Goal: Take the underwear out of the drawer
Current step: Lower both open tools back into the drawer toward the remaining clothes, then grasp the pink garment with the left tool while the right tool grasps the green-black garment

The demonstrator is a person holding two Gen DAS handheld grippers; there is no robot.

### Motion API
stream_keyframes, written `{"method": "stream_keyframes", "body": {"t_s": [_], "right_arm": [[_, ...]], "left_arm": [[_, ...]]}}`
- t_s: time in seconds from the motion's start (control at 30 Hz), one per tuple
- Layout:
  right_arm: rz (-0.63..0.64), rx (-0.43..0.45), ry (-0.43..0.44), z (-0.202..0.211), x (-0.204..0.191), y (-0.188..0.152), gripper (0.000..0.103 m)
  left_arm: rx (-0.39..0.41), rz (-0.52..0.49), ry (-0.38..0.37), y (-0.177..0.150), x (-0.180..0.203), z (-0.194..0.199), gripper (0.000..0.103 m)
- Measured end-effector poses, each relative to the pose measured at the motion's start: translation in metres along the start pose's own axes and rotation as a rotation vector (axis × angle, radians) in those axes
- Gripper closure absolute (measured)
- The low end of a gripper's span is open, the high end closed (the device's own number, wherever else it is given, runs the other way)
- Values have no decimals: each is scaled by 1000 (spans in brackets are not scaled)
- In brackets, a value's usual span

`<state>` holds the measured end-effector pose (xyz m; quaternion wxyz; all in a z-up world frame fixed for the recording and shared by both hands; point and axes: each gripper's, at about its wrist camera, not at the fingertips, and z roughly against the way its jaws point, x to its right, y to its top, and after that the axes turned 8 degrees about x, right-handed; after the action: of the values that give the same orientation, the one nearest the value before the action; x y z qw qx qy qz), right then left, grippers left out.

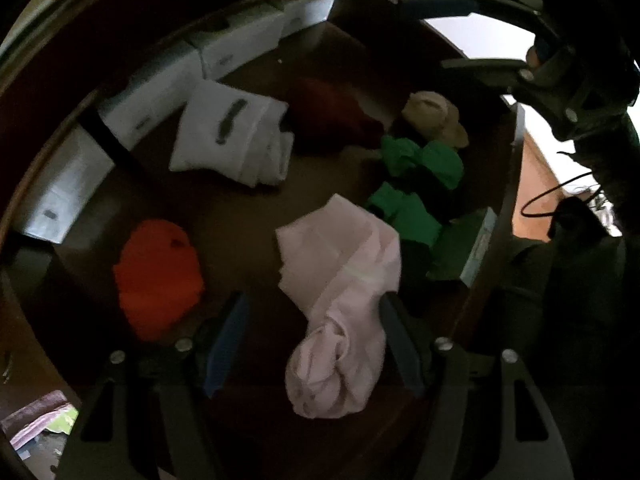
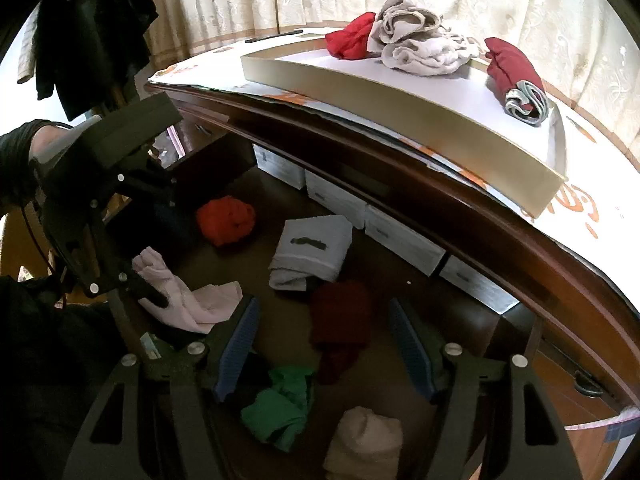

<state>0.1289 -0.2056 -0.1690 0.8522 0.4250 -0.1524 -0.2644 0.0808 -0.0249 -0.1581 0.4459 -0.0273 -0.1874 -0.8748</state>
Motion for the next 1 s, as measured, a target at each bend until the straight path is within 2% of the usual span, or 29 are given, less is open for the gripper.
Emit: {"method": "stream_keyframes", "body": {"t_s": [0.17,0.23,0.3,0.33,0.37,0.4,0.43,0.47,0.6,0.73,0.83,1.0], "right_arm": [[8,-9,3,-2,1,-1,34],[10,-14,1,-3,3,-1,34],[9,-19,4,-3,4,-2,34],[10,-21,6,-4,4,-2,34],[12,-24,10,-4,4,-2,34],[17,-32,21,-5,4,-3,34],[25,-41,33,-6,3,-4,34],[33,-46,40,-7,2,-4,34],[90,-107,79,-16,-5,-9,34],[141,-184,118,-29,-10,-15,34],[162,-251,167,-42,-10,-17,34],[186,-341,268,-55,-13,-19,34]], "left_arm": [[-26,15,-64,-2,1,-9,35],[-39,21,-86,-4,2,-13,38],[-39,42,-127,-4,0,-13,48],[-42,48,-130,-4,-1,-12,64],[-45,48,-121,-5,-2,-12,73],[-41,49,-117,-5,-2,-12,75],[-39,45,-116,-6,-2,-11,84],[-35,39,-112,-8,-1,-10,86],[54,70,-60,-8,-10,10,89],[138,107,53,-7,-26,30,89],[135,95,114,-8,-27,29,89],[112,60,130,-8,-20,18,89]]}}
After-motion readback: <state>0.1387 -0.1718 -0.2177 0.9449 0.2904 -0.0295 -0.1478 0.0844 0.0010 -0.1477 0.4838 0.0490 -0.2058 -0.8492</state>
